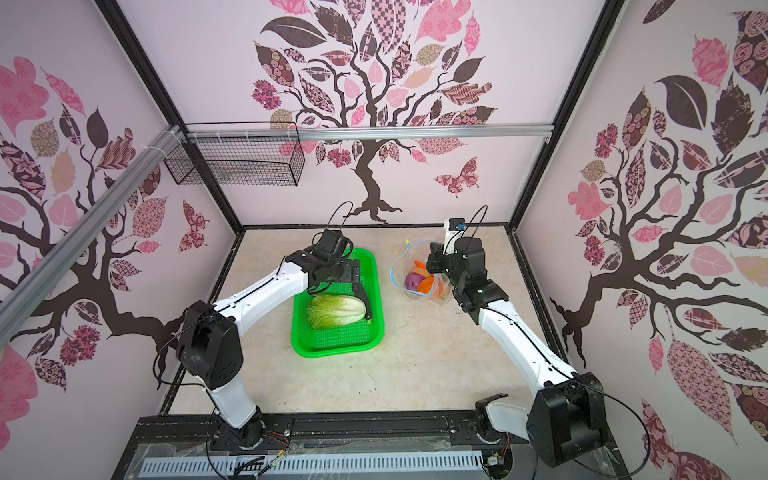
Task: Place the food in the zip-top bag and seal the zipper
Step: 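Lower the left gripper into the basket around the dark eggplant, then close the left gripper on the dark eggplant and lift it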
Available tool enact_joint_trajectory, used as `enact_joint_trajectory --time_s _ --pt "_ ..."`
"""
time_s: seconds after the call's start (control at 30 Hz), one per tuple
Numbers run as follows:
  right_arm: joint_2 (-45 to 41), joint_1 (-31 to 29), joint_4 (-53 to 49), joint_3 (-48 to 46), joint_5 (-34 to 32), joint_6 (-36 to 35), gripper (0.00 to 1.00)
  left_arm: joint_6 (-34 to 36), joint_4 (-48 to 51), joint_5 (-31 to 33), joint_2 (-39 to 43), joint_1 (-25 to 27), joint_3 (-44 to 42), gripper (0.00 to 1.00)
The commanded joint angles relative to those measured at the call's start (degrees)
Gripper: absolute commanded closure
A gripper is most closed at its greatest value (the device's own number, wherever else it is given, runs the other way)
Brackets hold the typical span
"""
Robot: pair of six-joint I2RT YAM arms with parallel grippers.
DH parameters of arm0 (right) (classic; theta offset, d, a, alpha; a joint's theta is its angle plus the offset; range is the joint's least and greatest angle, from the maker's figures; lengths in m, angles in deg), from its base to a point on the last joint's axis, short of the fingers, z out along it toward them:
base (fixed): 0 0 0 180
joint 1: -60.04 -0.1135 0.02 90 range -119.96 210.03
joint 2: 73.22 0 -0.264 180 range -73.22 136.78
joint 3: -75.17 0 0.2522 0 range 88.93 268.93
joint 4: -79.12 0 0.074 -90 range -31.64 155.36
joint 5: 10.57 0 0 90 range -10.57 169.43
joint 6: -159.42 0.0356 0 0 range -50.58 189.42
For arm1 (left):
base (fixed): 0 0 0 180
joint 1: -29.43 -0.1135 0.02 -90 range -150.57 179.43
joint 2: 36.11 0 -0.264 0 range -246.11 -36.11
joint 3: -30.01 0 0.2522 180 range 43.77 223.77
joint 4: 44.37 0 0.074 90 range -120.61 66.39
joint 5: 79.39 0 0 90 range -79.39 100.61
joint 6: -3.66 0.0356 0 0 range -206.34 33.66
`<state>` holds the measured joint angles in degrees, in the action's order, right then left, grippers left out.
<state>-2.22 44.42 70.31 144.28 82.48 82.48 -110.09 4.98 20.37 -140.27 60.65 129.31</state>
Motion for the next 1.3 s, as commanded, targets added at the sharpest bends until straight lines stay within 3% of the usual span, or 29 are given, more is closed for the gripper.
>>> enact_joint_trajectory --time_s 0.0,0.37,0.53,0.63,0.83,1.2,1.27 --pt "-1.58 0.32 1.47 0.16 -0.3 -0.1 1.0 -1.95 -1.2 -2.55 -4.23 0.08 2.55 0.06" --pt "-1.48 0.32 1.73 -0.07 -0.41 -0.36 1.0 -7.99 -3.48 -11.31 -9.89 0.15 1.07 0.04" --pt "-1.42 0.32 1.75 -0.07 -0.41 -0.48 1.0 -10.0 -5.16 -15.54 -11.81 0.1 0.57 0.08" --pt "-1.57 0.3 1.73 -0.07 -0.58 -0.49 1.0 -9.82 -5.14 -15.92 -12.88 0.11 0.62 0.15" --pt "-1.66 0.32 1.74 -0.15 -0.57 -0.62 1.0 -7.75 -2.42 -10.78 -15.1 0.09 0.86 0.23" --pt "-1.83 0.32 1.63 -0.11 -0.76 -0.71 1.0 -7.07 -3.11 -9.65 -16.79 0.13 1.59 0.63" --pt "-1.92 0.32 1.53 -0.15 -0.85 -0.75 1.0 -6.68 -3.15 -7.93 -16.03 -0.02 1.5 0.67"
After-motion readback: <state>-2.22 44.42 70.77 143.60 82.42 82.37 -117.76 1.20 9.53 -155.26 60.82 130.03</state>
